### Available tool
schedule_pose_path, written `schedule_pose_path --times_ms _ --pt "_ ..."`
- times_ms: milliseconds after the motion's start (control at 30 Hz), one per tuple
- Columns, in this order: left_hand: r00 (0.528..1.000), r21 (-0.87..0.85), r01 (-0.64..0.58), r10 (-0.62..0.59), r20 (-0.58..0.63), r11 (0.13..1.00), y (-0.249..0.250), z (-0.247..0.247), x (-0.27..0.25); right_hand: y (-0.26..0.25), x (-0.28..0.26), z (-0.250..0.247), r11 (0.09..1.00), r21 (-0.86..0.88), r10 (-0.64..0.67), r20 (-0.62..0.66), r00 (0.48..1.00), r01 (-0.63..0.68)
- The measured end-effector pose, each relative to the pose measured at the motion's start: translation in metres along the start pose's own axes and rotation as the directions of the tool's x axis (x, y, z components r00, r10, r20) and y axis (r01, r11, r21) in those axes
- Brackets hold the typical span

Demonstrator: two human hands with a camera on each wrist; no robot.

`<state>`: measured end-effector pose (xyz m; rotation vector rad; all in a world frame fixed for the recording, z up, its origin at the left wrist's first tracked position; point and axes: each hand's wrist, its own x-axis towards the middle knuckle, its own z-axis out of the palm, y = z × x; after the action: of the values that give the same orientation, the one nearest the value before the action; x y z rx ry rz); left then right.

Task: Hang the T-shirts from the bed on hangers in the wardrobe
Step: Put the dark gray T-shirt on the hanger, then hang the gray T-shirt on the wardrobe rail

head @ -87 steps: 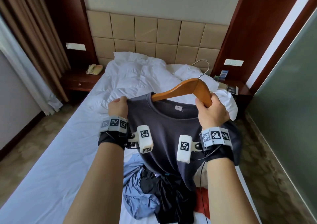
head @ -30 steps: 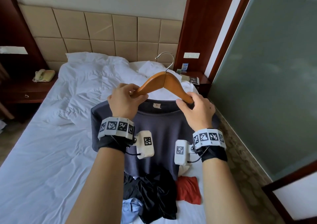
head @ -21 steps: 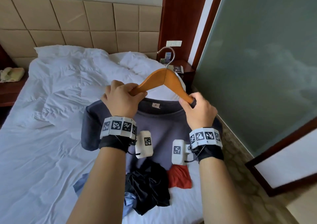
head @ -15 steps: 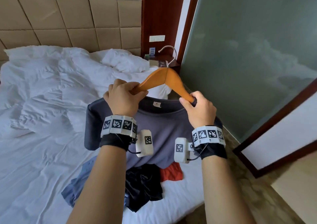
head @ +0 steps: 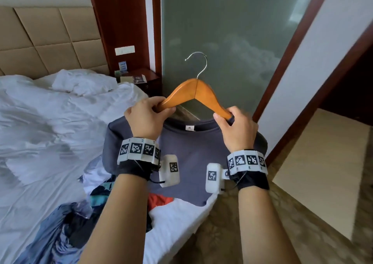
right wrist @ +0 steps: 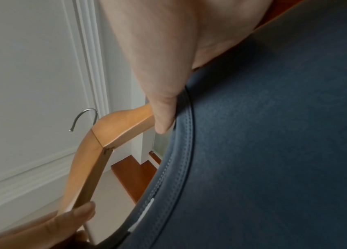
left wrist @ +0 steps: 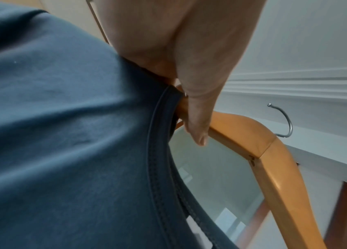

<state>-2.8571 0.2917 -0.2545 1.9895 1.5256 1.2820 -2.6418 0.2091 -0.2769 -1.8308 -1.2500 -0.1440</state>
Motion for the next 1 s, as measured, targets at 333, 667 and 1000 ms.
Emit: schedule_pose_path --times_ms 333,667,1000 --pt "0.983 -0.084 -0.102 0.113 0.146 0.991 0.162 0.135 -0.089 0.143 -0.016 -0.182 0.976 -0.155 0.111 -0.252 0.961 -0.153" --pt "0.892 -0.203 -0.243 0.301 0.337 0.949 0.290 0.265 -0.139 0.261 -0.029 -0.302 0.854 -0.224 0.321 -0.483 0.815 -0.470" --pt "0.763 -0.378 -0.263 0.431 0.481 0.888 0.400 0.449 -0.125 0.407 0.039 -0.371 0.812 -0.241 0.367 -0.497 0.786 -0.532"
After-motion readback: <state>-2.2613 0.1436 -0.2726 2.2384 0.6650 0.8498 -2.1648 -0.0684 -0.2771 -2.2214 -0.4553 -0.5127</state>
